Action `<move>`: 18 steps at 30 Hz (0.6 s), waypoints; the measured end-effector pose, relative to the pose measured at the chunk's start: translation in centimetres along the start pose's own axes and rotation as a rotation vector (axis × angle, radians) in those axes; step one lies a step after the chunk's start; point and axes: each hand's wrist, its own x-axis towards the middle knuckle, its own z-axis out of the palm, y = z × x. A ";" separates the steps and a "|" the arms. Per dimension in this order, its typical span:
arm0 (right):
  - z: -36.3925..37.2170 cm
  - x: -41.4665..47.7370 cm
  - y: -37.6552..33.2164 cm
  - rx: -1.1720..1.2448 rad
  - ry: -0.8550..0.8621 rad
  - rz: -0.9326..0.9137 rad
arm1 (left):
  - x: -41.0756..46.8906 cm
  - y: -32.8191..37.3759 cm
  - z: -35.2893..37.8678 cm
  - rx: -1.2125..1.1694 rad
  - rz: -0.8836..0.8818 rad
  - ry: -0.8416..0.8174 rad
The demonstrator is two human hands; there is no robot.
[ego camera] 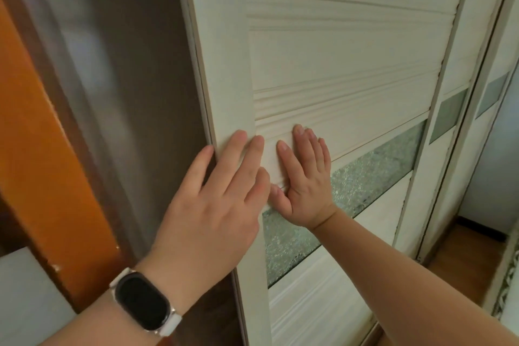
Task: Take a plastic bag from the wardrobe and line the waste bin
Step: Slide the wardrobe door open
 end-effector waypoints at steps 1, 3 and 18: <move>-0.1 -0.1 1.0 0.005 0.001 0.005 | 0.6 0.2 0.5 0.019 0.018 0.014; 0.0 -0.3 3.0 0.012 0.007 0.008 | 2.0 0.8 1.3 0.033 0.030 0.033; 0.8 -2.1 16.5 0.029 0.043 -0.002 | 13.0 6.4 9.8 -0.032 0.098 0.433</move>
